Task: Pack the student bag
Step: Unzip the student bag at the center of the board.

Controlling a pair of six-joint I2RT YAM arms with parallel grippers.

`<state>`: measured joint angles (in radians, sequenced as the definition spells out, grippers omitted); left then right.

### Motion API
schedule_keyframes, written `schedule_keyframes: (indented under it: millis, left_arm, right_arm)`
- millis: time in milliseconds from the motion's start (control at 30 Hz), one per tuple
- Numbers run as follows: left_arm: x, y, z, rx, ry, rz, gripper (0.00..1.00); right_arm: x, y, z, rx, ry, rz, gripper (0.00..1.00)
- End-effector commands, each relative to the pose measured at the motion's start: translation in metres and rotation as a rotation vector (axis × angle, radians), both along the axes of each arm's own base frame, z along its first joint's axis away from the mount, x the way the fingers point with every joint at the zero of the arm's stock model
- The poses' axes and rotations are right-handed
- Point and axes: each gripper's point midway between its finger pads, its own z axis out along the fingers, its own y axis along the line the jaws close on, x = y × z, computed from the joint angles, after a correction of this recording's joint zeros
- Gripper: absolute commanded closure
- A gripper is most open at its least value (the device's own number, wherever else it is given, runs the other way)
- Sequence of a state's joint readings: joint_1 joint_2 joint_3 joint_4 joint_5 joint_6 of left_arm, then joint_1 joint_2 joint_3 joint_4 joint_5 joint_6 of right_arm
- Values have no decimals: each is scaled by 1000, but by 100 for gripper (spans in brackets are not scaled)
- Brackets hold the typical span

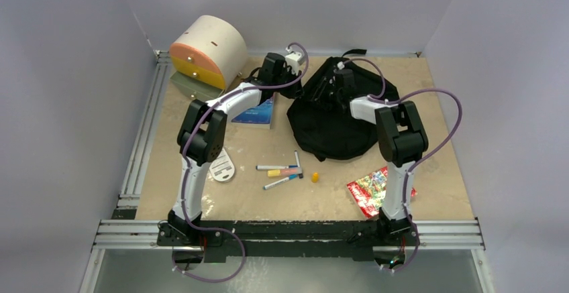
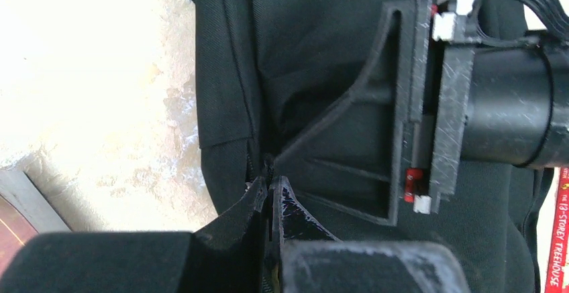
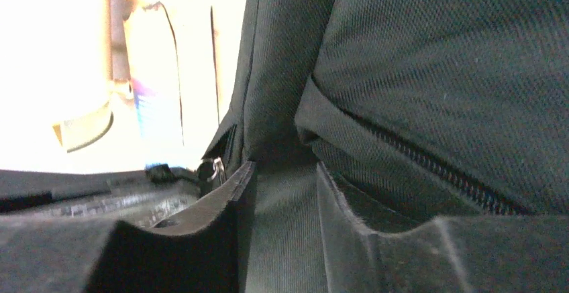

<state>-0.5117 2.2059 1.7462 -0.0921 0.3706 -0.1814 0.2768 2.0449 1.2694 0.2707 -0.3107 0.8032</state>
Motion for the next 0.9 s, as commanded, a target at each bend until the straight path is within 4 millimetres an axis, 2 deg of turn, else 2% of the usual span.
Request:
schedule_keyframes:
  millis: [0,100,167,500,767,867]
  left_arm:
    - [0,0,53,-46,-106,-26,100]
    - [-4,4,46,-34,-93,-18,100]
    - [-4,10,40,-13,-89,11,100]
    - [-12,38,27,68,-80,108,100]
    - [-40,49,16,63,-13,123,100]
    - [-48,51,20,51,5,125,100]
  right_arm:
    - [27,3,11,6,-34,-42,64]
    - [36,6,10,11,-37,-44,73]
    - [39,7,8,16,-36,-47,74]
    - [45,6,-1,24,-28,-65,75]
    - [56,-1,-7,15,-32,-95,75]
    - [65,-3,-11,8,-36,-109,75]
